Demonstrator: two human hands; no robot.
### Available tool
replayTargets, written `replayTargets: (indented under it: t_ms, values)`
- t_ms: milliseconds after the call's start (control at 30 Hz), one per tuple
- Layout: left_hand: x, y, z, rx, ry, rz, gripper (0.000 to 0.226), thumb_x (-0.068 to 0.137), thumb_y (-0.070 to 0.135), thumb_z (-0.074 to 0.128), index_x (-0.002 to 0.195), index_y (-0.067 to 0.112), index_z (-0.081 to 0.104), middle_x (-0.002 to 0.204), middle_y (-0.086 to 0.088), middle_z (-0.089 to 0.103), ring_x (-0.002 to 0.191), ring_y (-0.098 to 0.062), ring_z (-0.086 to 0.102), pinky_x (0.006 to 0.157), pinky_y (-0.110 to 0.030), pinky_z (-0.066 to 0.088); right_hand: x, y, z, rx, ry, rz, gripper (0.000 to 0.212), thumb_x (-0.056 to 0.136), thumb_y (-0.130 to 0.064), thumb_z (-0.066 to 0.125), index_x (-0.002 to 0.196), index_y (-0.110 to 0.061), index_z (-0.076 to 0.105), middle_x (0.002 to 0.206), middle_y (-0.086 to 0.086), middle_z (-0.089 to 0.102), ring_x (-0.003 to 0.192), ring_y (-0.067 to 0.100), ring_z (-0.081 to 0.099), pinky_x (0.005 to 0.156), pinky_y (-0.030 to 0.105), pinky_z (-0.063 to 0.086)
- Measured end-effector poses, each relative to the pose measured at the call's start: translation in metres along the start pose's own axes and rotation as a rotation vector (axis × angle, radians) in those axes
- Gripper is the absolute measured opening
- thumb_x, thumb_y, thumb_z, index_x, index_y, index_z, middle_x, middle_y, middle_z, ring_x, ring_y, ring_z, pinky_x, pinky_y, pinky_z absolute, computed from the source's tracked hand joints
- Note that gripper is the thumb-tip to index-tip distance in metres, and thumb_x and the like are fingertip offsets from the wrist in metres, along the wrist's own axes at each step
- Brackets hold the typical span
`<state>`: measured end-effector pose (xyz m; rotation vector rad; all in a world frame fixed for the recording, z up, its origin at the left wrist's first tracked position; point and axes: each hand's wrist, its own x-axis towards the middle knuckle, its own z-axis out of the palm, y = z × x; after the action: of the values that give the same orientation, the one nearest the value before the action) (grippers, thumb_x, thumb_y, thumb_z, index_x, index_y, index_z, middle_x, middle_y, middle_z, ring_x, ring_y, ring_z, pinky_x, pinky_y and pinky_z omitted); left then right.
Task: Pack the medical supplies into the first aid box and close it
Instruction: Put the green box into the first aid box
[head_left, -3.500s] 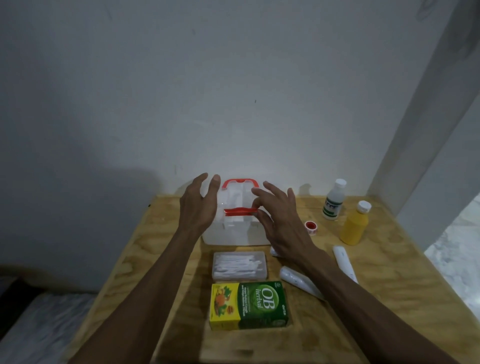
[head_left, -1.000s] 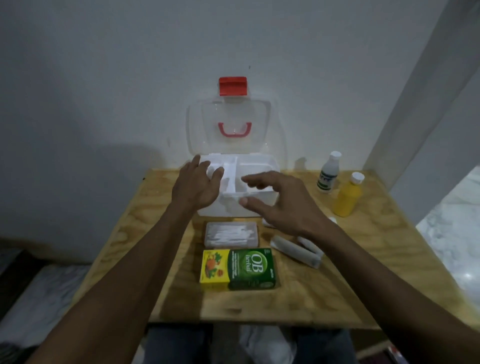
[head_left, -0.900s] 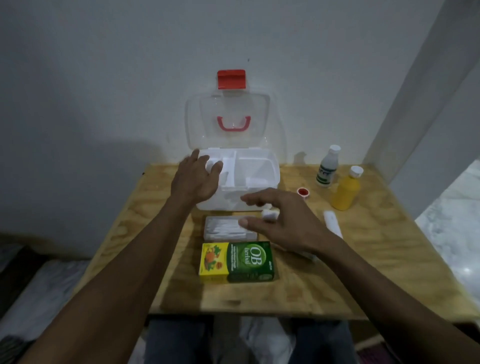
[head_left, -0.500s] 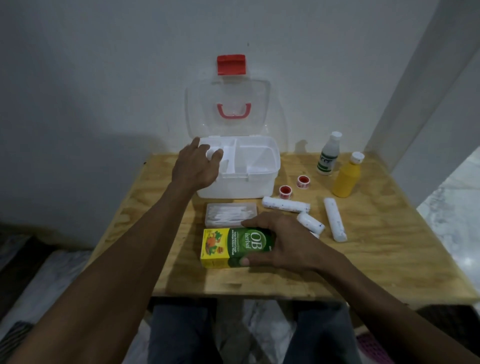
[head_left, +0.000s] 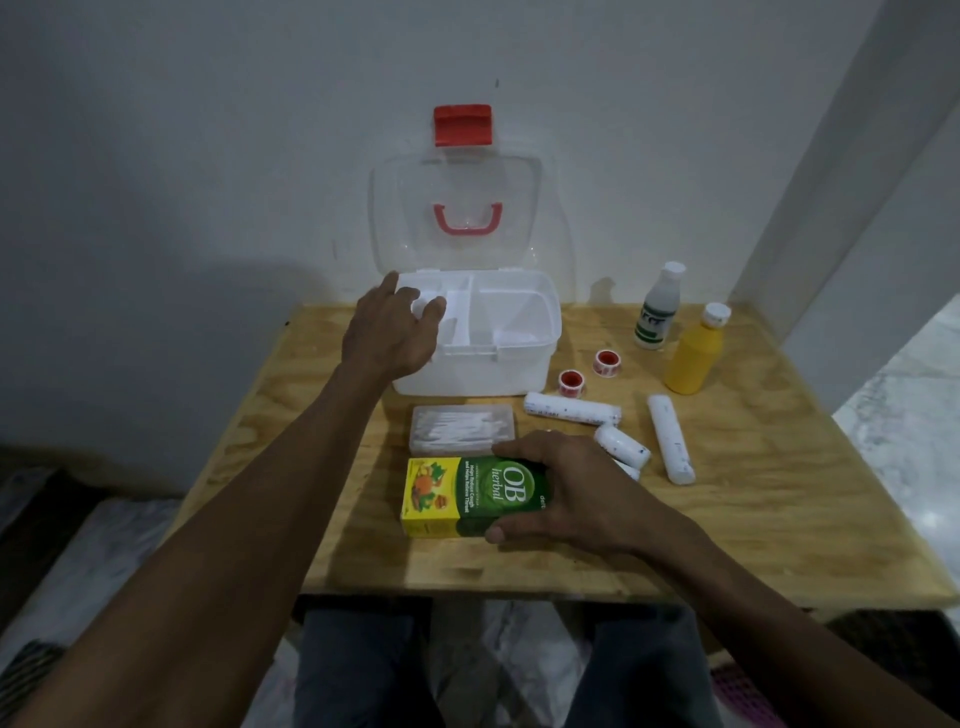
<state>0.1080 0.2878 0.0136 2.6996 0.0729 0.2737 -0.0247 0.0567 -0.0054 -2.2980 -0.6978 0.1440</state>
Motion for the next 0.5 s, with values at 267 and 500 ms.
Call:
replayTargets:
  t_ms: [267, 500]
  values:
    - [0.000, 0.000, -0.001, -0.001, 0.005, 0.012, 0.060, 0.099, 0.054, 0.033, 0.141, 0.014, 0.049, 0.161, -0.008, 0.025, 0.145, -0.033, 0.027, 0.115, -0.047, 0.025, 0.000, 0.001, -0.006, 0.033, 0.010, -0.006, 0.060, 0.065, -0.049, 0.085, 0.116, -0.025, 0.063, 0.104, -0.011, 0.067, 0.092, 0.004, 0.061, 0.079, 0.030, 0.053]
    - [0.004, -0.004, 0.001, -0.021, 0.015, 0.020, 0.062, 0.097, 0.056, 0.034, 0.138, 0.013, 0.053, 0.159, -0.012, 0.029, 0.146, -0.030, 0.027, 0.116, -0.043, 0.025, 0.019, -0.010, -0.087, -0.019, 0.172, -0.001, 0.070, 0.060, -0.057, 0.082, 0.120, -0.026, 0.064, 0.104, -0.013, 0.068, 0.092, 0.002, 0.064, 0.080, 0.030, 0.056]
